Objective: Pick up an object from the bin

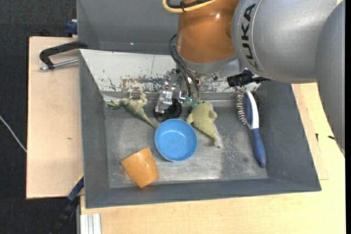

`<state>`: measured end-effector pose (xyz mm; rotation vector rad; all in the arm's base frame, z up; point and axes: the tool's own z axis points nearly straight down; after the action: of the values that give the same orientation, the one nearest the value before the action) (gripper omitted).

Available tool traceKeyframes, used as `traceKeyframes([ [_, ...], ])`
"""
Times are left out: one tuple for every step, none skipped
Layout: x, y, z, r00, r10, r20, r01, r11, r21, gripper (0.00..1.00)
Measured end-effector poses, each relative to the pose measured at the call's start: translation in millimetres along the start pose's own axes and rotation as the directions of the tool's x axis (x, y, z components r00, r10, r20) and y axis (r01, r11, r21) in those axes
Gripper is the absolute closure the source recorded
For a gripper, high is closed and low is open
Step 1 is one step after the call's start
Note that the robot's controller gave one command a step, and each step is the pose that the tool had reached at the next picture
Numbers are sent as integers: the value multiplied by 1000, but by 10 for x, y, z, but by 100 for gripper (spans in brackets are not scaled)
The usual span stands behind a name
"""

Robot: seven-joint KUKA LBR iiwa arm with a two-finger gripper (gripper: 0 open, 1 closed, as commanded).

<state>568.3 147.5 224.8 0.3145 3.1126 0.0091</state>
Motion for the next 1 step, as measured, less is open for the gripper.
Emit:
traceKeyframes([
  [14,-9,49,1000,0,-8,0,1000,4,0],
])
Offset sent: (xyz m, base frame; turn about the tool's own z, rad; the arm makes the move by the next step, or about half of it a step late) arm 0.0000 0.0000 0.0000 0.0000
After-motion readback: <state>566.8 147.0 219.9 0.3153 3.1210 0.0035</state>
